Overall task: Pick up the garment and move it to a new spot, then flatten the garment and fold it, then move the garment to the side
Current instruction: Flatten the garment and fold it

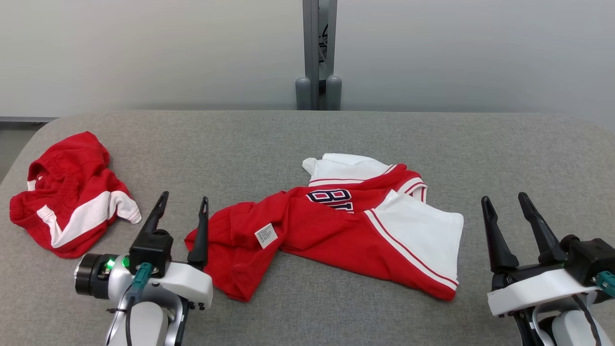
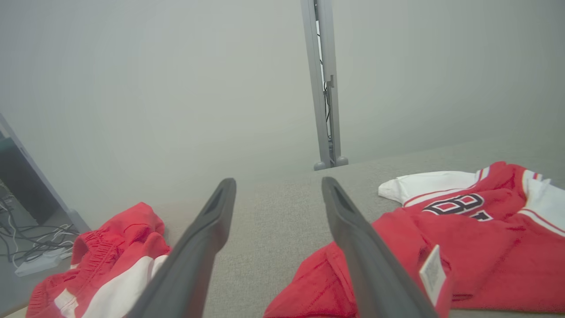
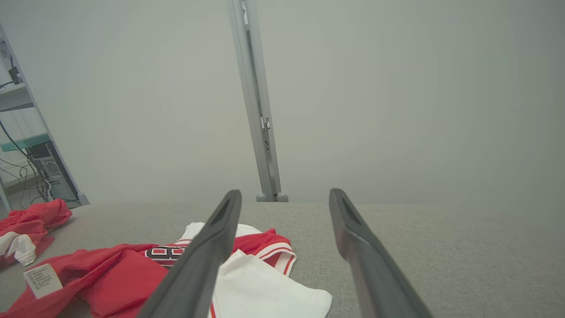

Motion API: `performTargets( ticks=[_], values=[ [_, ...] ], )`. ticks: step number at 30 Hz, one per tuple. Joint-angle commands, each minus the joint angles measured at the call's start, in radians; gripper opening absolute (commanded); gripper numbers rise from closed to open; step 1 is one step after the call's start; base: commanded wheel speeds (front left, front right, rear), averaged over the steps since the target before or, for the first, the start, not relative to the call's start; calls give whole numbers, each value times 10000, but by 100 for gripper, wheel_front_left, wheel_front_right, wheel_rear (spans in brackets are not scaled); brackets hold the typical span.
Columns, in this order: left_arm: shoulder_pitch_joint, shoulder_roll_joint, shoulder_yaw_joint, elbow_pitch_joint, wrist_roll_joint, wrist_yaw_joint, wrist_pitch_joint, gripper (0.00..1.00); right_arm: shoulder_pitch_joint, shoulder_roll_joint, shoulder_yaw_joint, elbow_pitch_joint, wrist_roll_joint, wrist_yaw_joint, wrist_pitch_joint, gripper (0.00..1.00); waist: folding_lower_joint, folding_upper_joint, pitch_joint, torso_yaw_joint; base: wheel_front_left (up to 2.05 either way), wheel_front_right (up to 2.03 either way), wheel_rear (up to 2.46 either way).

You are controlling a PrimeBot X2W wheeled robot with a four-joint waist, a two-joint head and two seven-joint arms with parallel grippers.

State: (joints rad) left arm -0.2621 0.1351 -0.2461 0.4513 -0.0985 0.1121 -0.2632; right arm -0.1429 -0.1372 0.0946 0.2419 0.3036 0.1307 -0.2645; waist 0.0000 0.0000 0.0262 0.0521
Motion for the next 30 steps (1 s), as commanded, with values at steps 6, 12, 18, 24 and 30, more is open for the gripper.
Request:
performTargets(
  ticks=[6,12,18,24,30],
  values=[
    [754,-165,839,-1318,-189,319,-6,100,117,-79,-119,-372,-79,2,-12,100,0,0,-70,-43,0,0,0],
    [1759,-615,1569,-2359,-388,294,-6,100,379,-40,-317,-853,-148,2,-12,100,0,0,-128,-68,0,0,0],
    [2537,-837,2134,-2502,-1284,177,-6,100,600,21,-430,-991,-241,2,-12,100,0,0,-150,-96,0,0,0],
    [2524,-828,1864,-2306,-1441,-72,-6,100,649,10,-440,-901,-262,2,-12,100,0,0,-137,-62,0,0,0],
    [2332,-824,1091,-1471,-550,-1195,-7,100,594,7,-433,-789,-295,2,-12,100,0,0,-114,-80,0,0,0]
  ],
)
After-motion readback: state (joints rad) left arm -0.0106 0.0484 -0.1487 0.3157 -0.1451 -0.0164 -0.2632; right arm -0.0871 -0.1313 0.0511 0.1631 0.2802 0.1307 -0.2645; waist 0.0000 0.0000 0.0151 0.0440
